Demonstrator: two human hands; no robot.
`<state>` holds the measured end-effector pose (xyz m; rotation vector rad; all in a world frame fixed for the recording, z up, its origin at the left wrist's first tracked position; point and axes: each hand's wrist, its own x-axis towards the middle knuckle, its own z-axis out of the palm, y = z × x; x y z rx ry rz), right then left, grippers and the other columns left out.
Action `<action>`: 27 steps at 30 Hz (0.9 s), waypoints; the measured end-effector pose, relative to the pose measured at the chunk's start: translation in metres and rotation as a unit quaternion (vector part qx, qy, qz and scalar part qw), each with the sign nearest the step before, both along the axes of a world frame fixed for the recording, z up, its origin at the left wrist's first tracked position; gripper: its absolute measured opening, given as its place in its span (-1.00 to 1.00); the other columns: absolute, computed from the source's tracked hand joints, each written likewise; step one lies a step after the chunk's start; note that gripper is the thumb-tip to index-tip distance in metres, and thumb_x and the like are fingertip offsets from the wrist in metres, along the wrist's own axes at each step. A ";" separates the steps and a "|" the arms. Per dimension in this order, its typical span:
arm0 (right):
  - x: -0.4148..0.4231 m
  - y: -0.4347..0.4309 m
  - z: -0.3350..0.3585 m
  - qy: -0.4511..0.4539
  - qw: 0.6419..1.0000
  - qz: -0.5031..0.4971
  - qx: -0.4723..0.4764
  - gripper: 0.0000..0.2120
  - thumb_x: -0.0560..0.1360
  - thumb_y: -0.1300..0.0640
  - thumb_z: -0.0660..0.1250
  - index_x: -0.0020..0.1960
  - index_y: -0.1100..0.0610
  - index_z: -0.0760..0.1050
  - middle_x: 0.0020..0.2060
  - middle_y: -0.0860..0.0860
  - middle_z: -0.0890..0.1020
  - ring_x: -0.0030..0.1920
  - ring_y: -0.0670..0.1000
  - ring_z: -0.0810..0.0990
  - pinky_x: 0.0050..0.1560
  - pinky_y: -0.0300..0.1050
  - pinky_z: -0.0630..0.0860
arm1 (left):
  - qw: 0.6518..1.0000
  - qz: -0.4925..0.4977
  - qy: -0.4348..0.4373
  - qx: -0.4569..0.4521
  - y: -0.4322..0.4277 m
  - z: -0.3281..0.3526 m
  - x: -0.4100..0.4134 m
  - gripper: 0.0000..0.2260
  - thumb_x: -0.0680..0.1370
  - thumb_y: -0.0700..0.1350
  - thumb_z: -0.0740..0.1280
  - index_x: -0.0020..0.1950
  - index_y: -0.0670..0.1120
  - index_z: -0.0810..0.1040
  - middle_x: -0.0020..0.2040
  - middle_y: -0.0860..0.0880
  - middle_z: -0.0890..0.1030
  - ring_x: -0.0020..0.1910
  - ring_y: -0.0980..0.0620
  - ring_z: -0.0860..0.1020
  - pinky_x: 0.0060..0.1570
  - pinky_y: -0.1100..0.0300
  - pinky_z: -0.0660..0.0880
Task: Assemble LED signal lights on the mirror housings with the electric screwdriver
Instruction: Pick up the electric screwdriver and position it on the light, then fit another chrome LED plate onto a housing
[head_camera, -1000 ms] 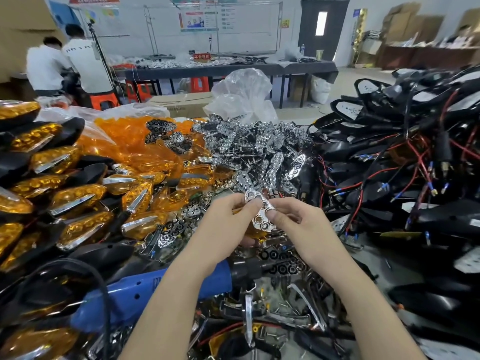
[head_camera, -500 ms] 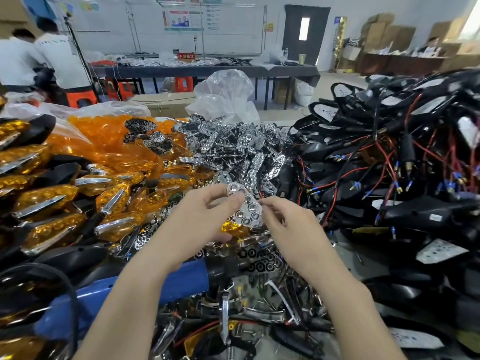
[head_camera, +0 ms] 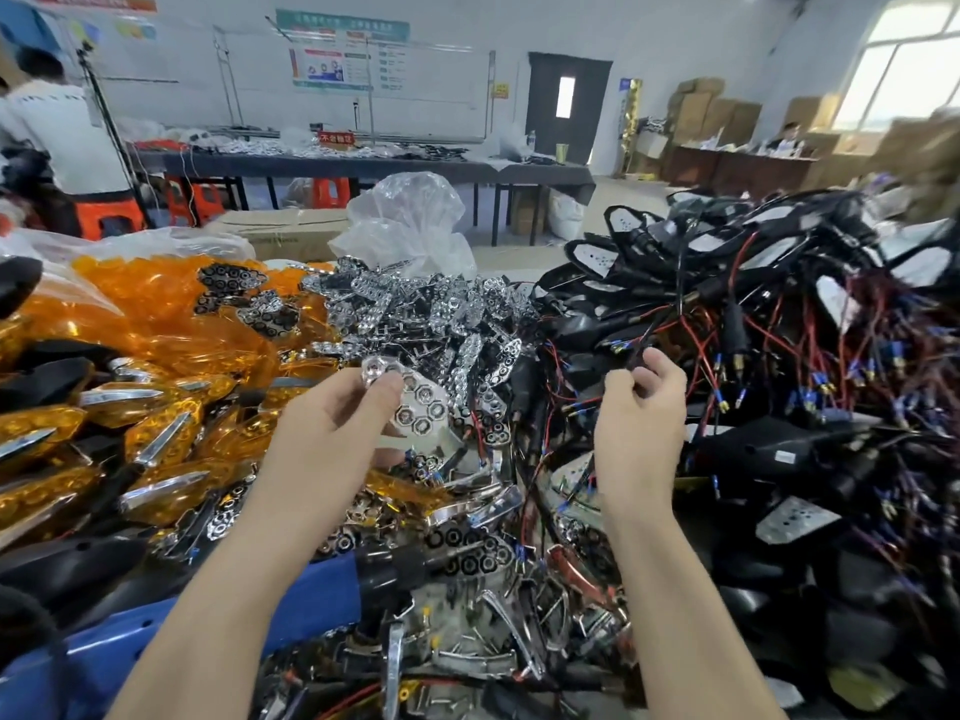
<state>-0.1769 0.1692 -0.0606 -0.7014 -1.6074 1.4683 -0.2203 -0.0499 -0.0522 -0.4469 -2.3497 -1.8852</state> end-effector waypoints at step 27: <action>-0.041 0.083 0.094 -0.363 0.875 -0.098 0.306 -0.63 0.66 0.07 0.26 0.40 0.22 0.36 0.50 0.29 0.16 0.00 0.31 0.59 -0.05 0.01 0.34 | 1.000 -0.009 -0.015 -0.020 0.005 -0.001 0.008 -0.55 0.49 0.31 0.25 -0.14 -0.09 0.53 -0.21 -0.04 0.67 -0.30 0.07 0.70 -0.27 0.04 0.43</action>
